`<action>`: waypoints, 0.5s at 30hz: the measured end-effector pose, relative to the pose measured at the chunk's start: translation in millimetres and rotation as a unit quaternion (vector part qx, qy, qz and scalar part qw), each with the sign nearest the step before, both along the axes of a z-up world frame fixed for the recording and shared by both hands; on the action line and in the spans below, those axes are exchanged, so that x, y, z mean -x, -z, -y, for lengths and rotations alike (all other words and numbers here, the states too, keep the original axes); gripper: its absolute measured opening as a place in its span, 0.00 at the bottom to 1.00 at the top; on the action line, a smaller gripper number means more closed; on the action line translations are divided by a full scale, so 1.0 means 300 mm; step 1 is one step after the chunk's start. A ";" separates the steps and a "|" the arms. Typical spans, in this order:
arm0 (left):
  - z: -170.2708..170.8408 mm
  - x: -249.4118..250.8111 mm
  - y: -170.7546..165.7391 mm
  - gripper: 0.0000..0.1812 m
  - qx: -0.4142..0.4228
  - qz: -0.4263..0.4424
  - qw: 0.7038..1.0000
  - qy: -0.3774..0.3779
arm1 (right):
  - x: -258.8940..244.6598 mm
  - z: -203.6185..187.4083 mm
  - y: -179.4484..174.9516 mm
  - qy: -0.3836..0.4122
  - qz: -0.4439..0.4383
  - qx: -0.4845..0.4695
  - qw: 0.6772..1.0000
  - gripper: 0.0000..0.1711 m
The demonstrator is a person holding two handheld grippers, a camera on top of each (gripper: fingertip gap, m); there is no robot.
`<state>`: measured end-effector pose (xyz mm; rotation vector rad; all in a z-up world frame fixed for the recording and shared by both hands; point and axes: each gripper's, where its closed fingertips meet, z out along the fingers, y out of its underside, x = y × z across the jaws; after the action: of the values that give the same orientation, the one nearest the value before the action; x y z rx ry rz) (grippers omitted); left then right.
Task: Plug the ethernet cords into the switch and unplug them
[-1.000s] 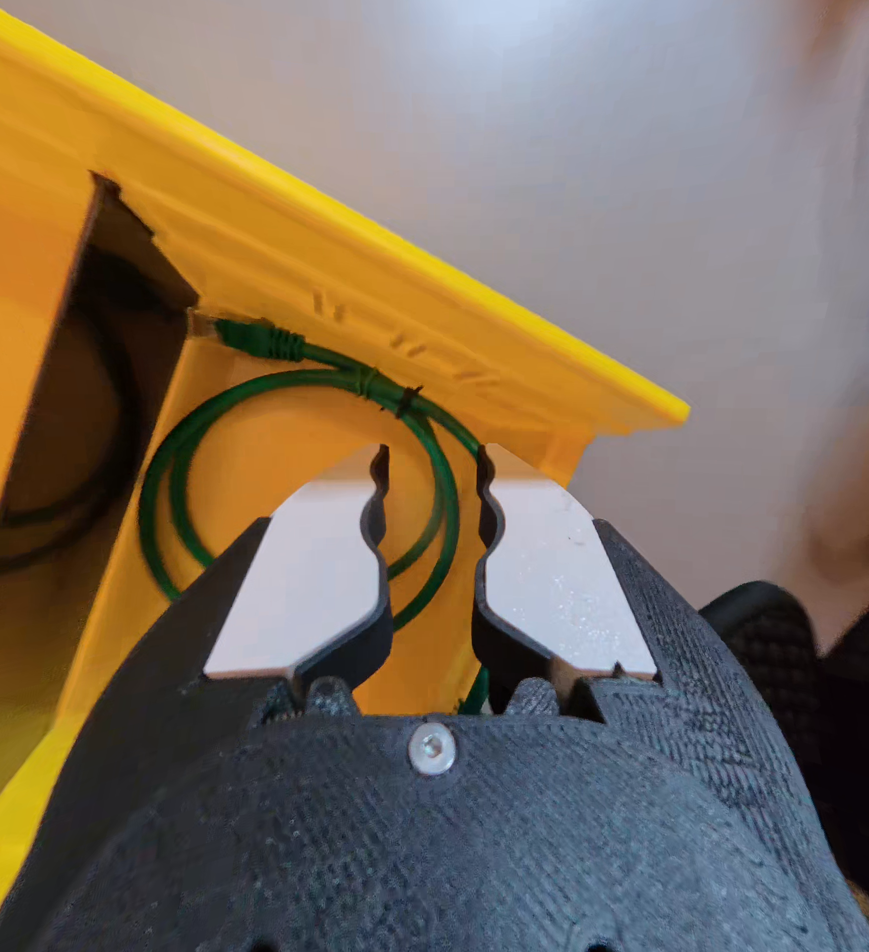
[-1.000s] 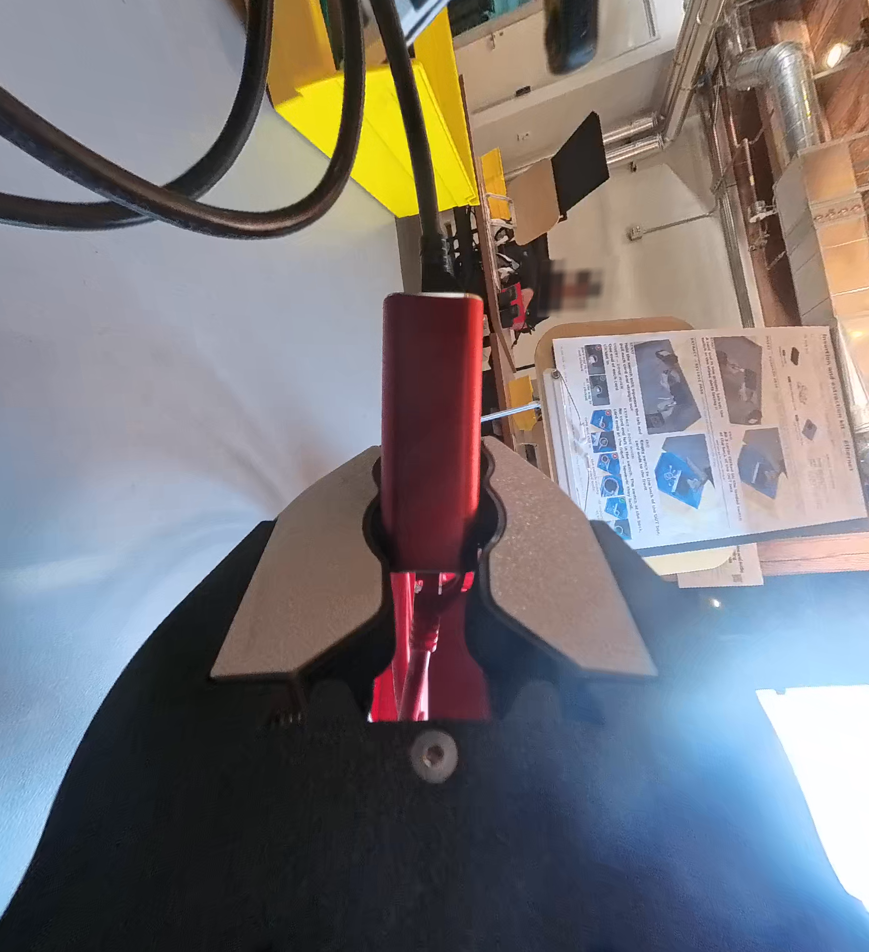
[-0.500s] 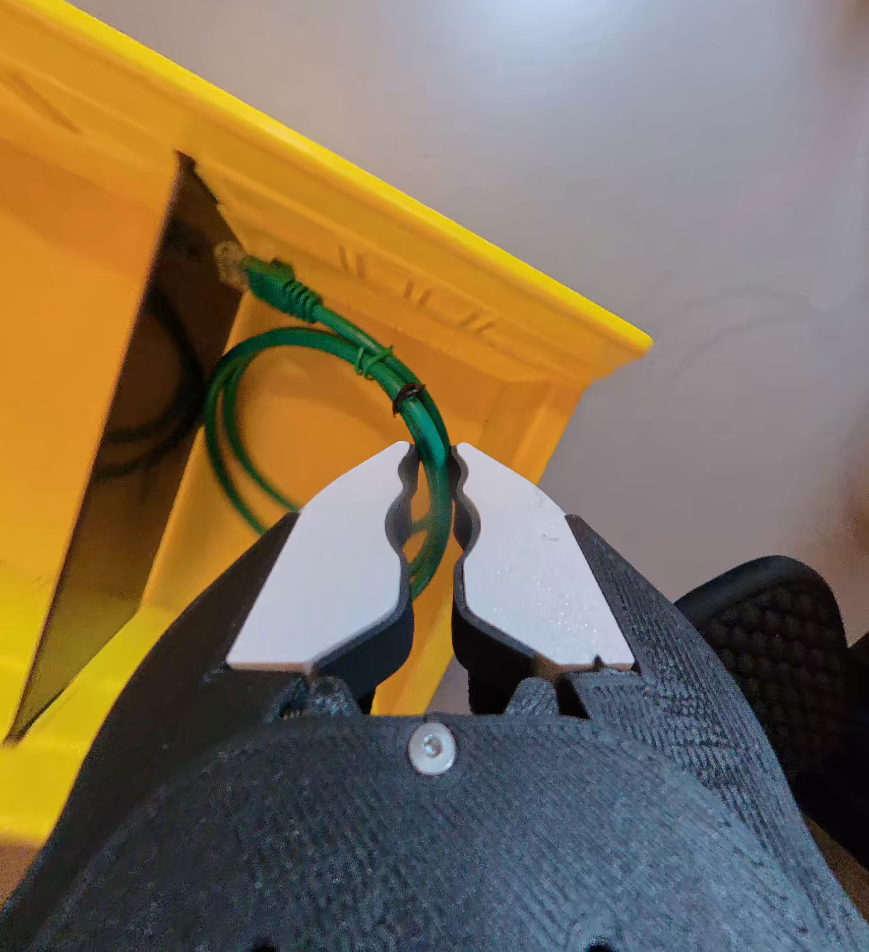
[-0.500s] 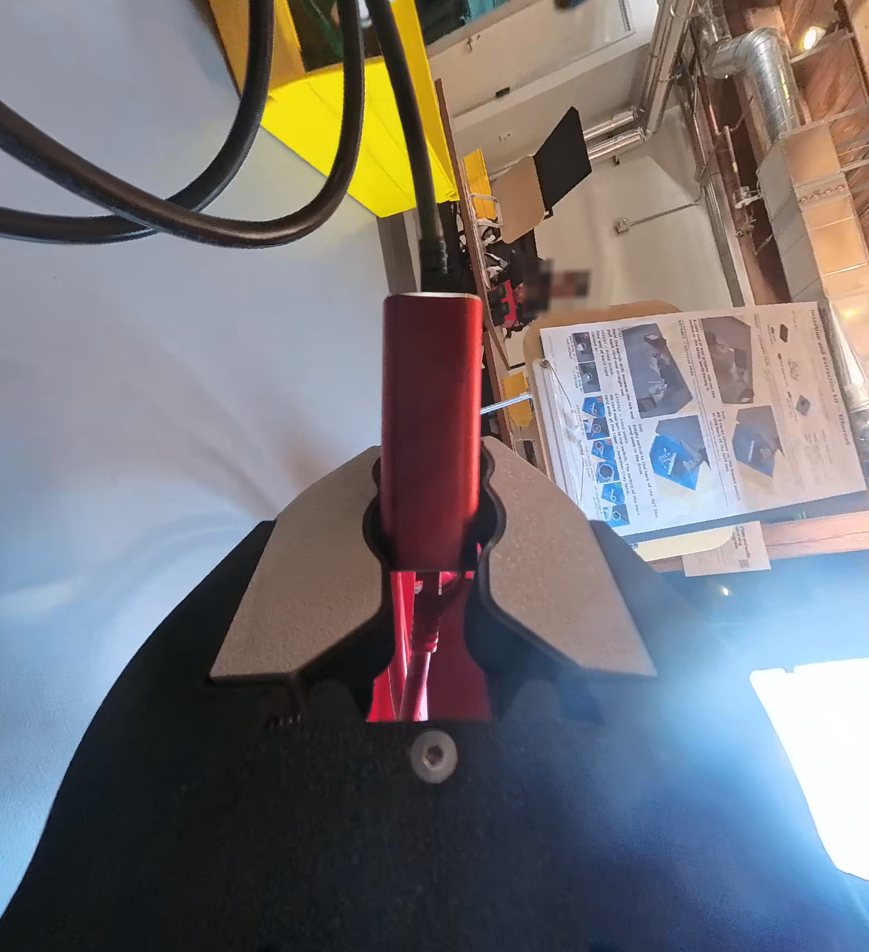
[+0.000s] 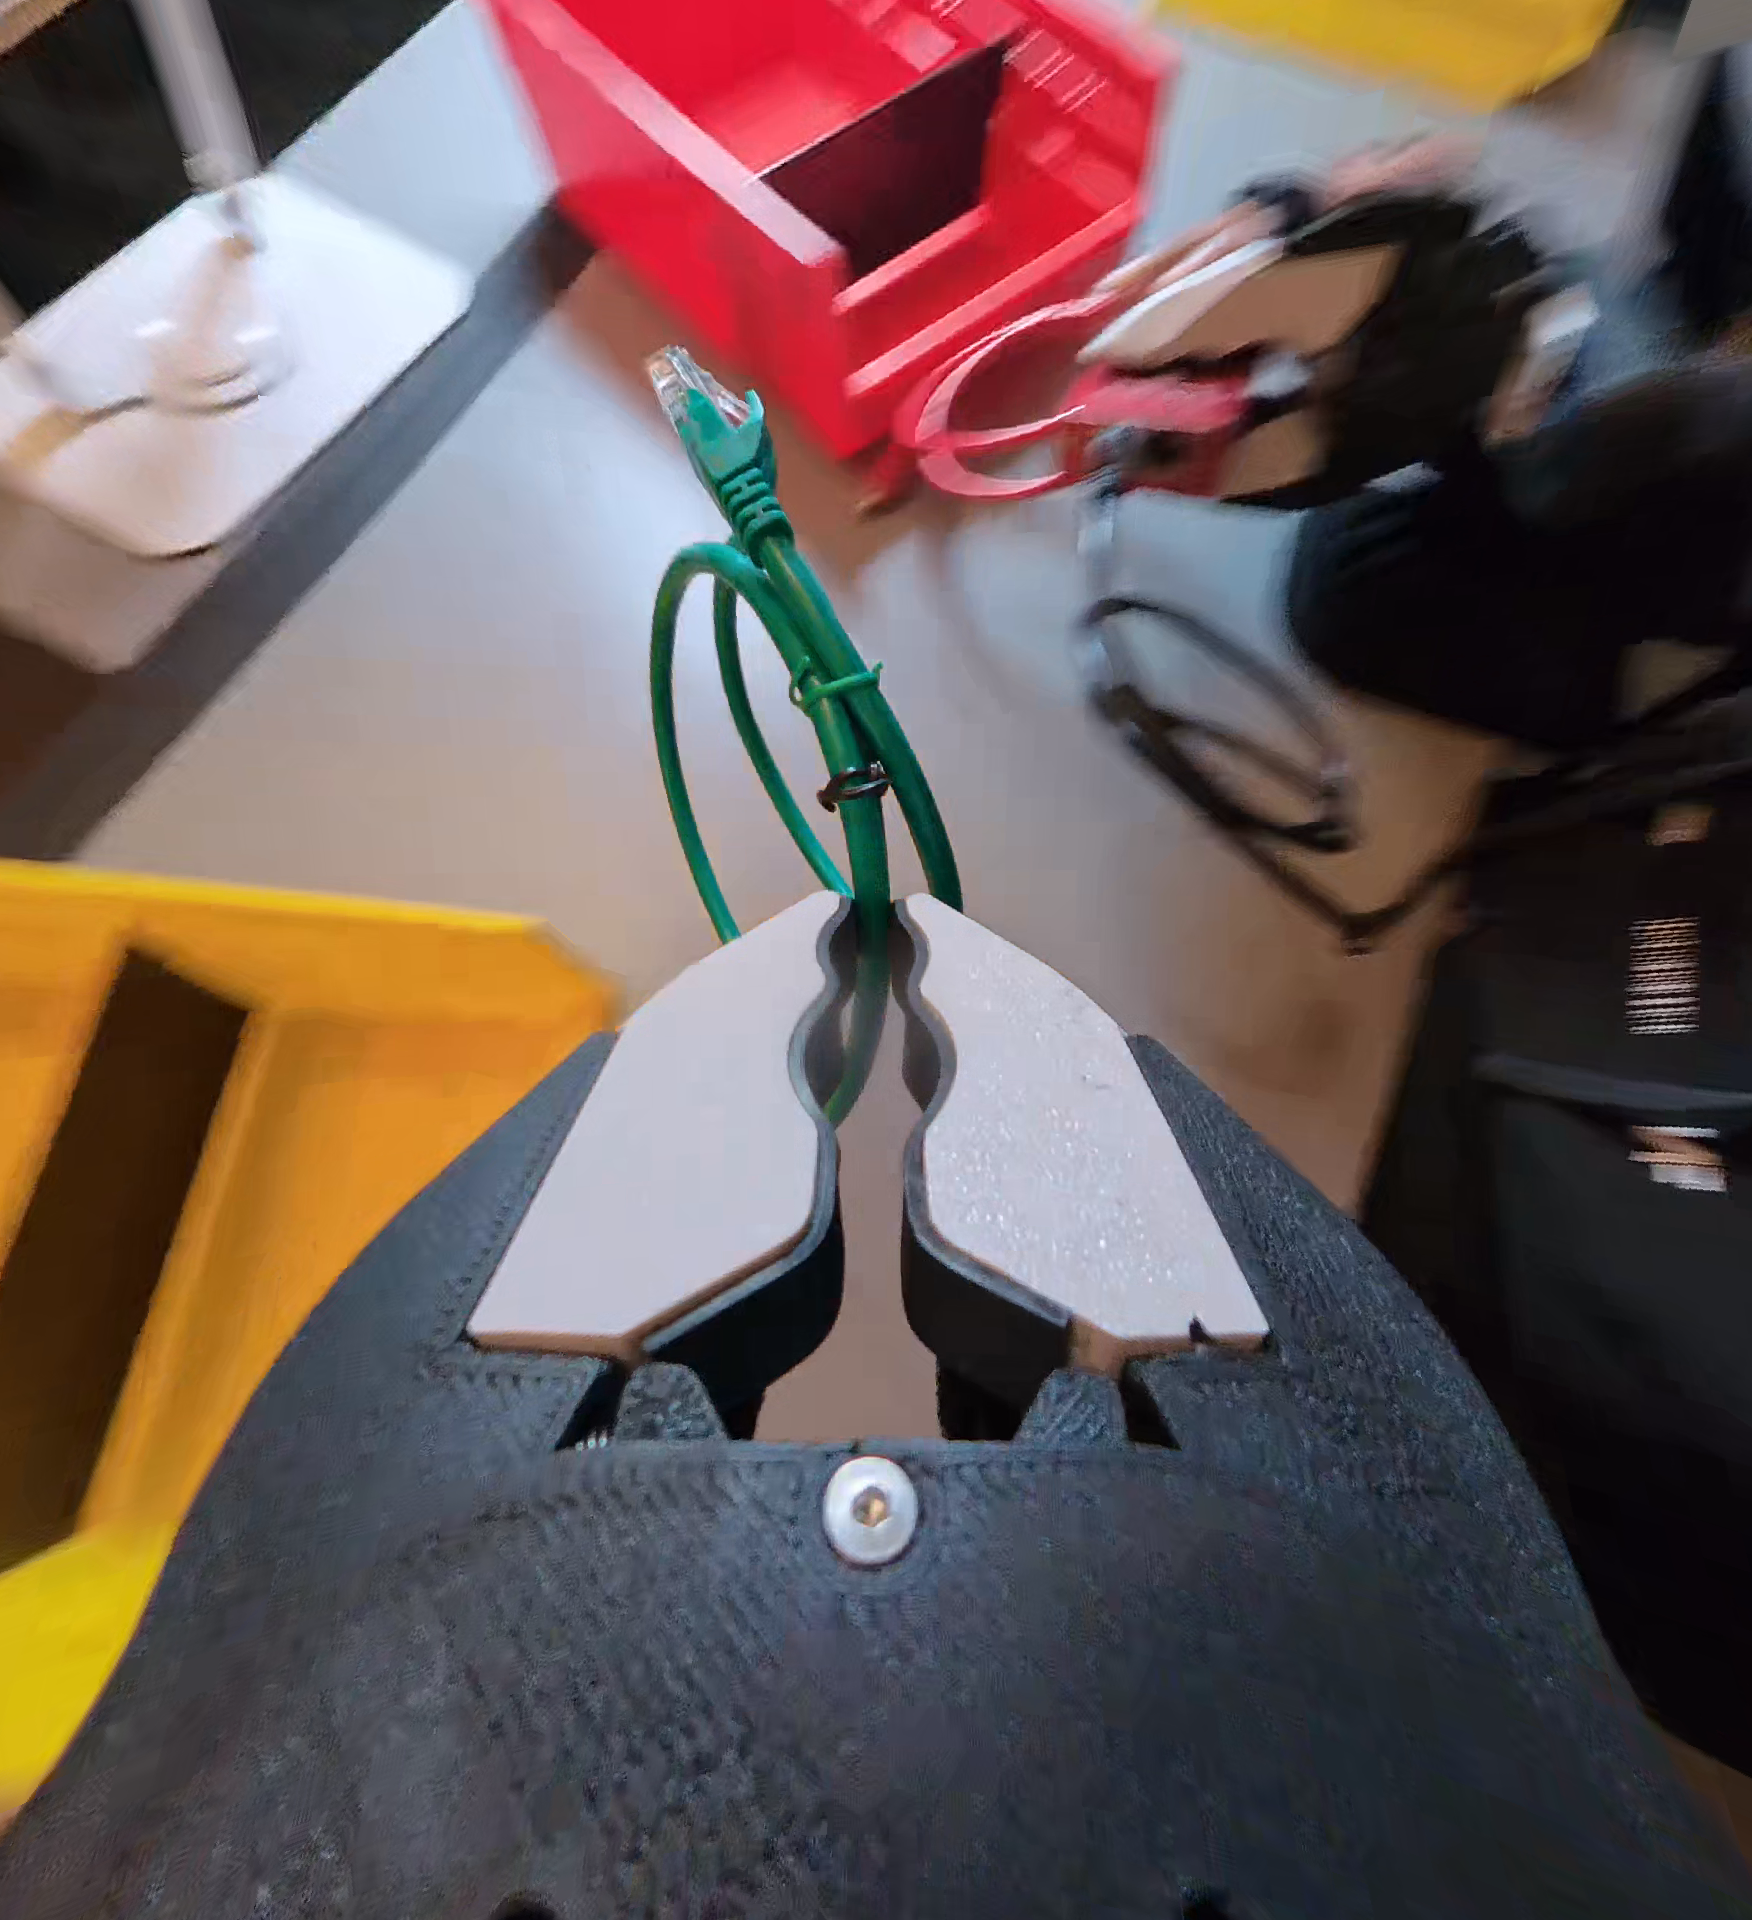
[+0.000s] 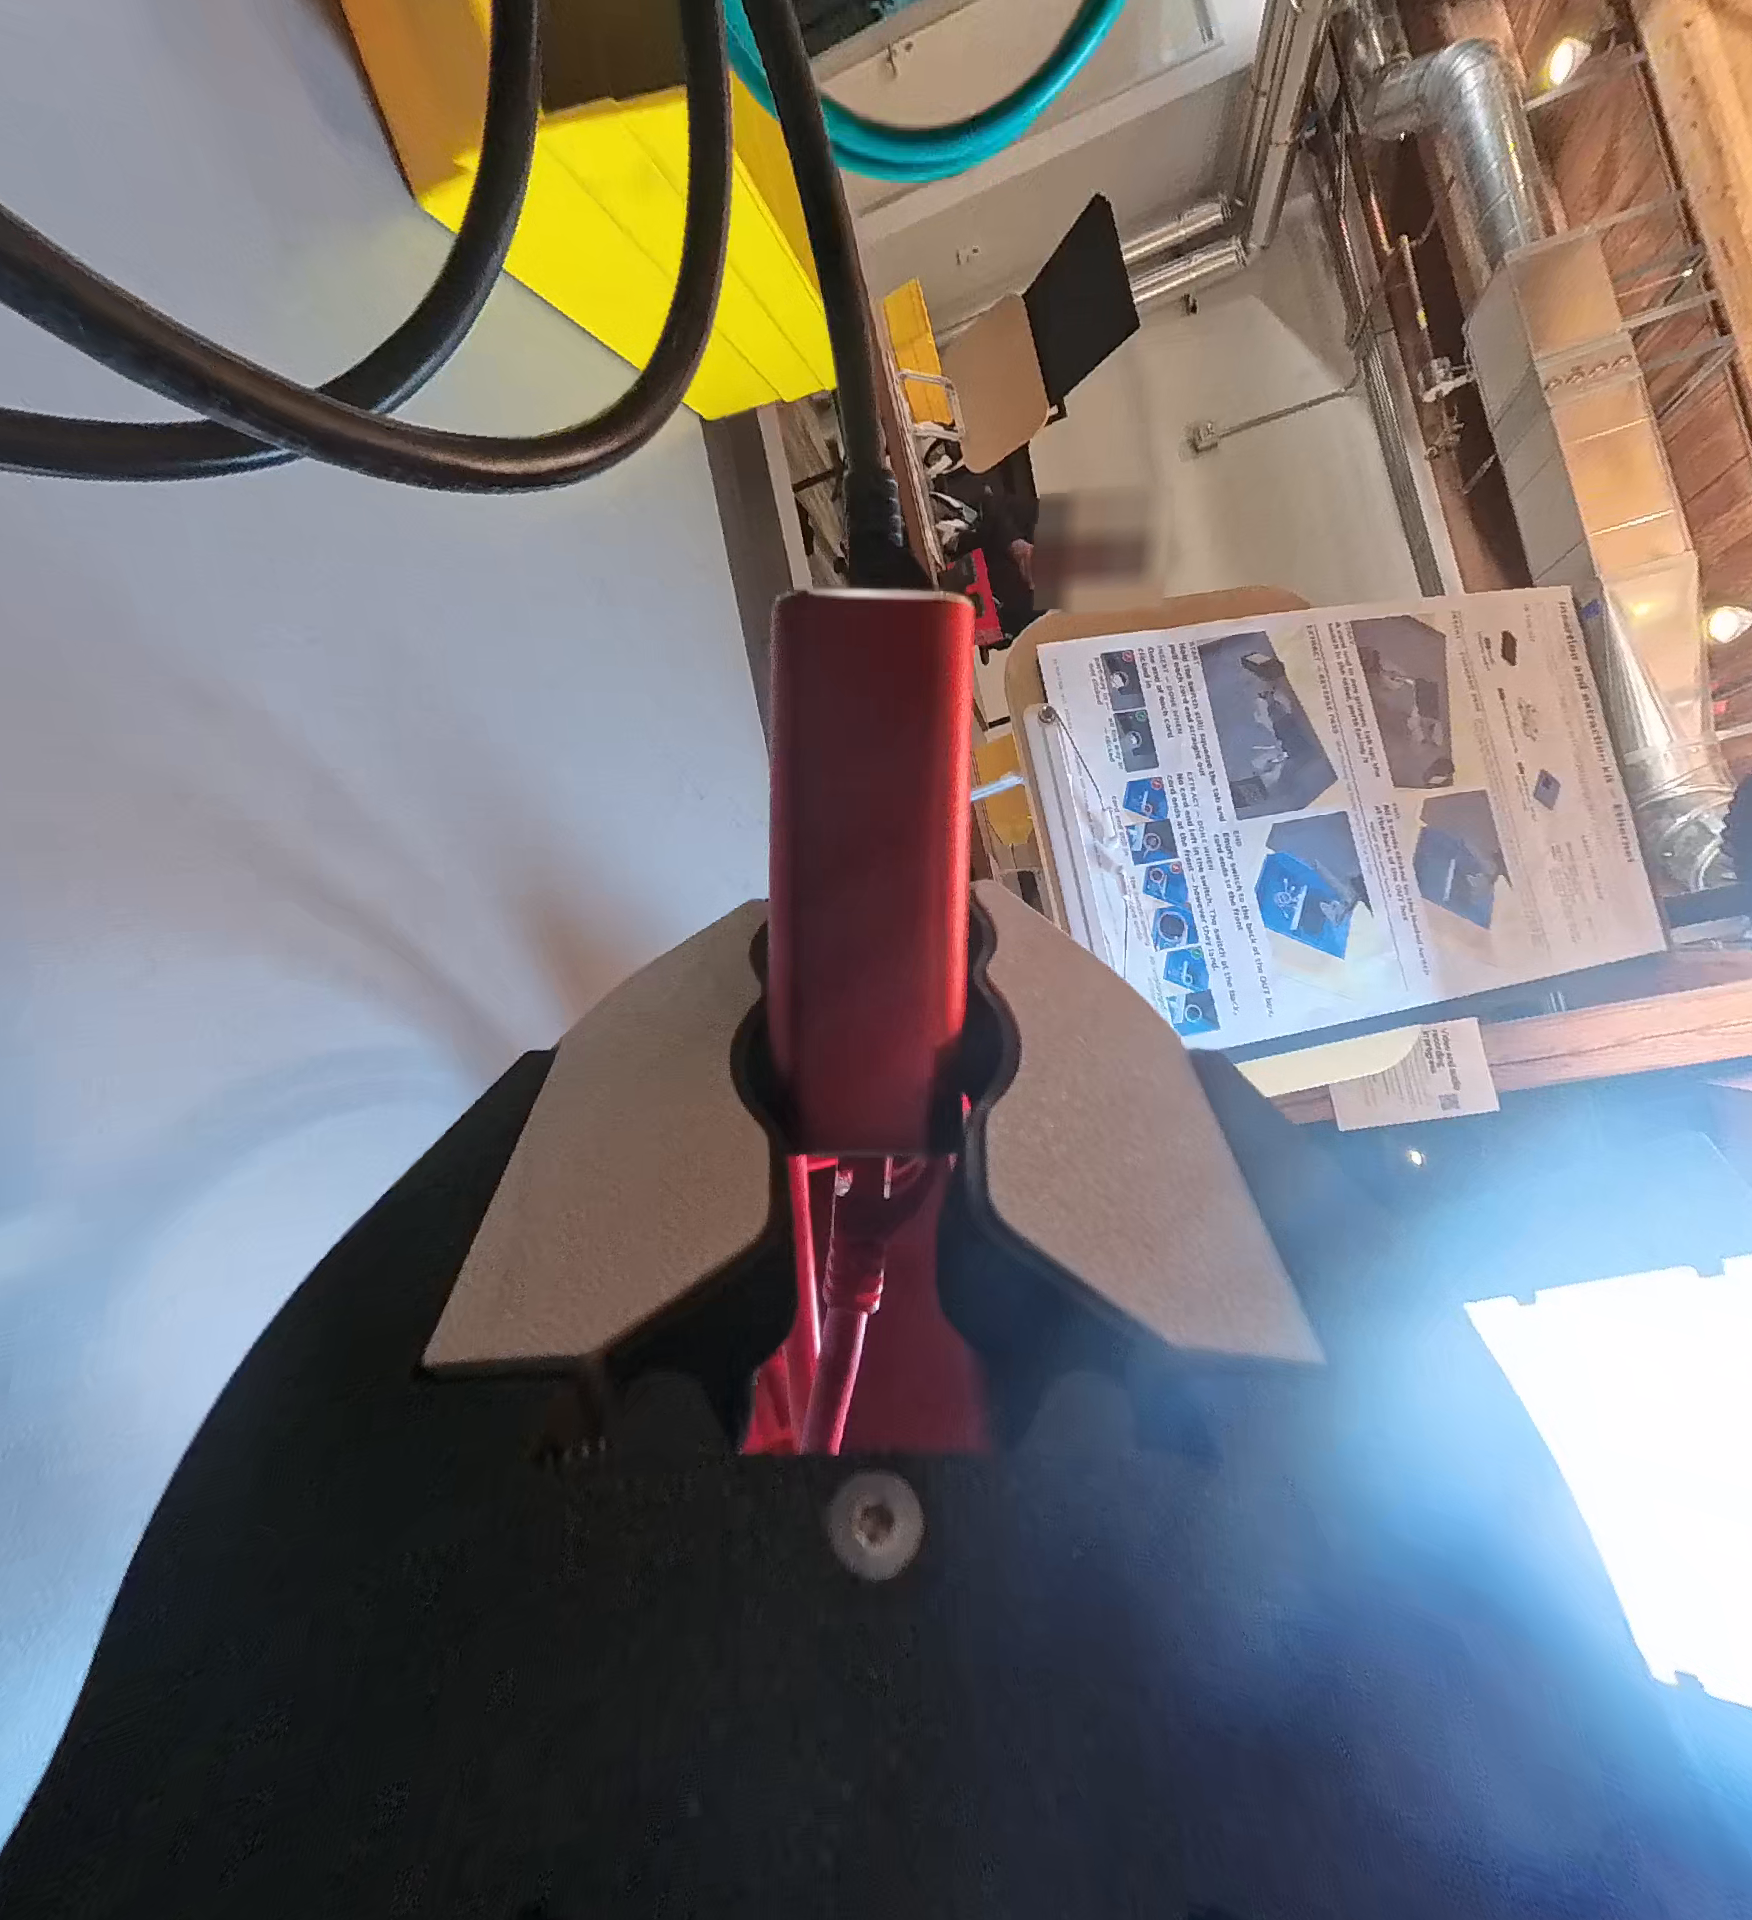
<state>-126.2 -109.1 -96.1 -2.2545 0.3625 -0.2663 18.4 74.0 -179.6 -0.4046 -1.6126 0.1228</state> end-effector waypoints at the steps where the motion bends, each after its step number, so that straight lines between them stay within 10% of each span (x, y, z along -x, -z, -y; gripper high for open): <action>1: 0.004 -0.059 -0.002 0.03 -0.010 0.049 0.998 0.028 | -0.003 -0.006 -0.003 0.003 -0.002 -0.001 1.000 0.17; 10: -0.046 -0.099 0.331 0.05 -0.024 0.412 0.911 -0.006 | -0.085 -0.064 -0.028 -0.014 -0.017 0.006 1.000 0.17; 15: 0.002 0.008 0.505 0.07 0.019 0.294 0.952 -0.084 | -0.078 -0.083 -0.013 -0.002 -0.014 0.014 1.000 0.17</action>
<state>-128.5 -109.8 -247.6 -2.1026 -0.1518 -0.8317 41.8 99.0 -175.8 -0.4189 -1.5849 0.1542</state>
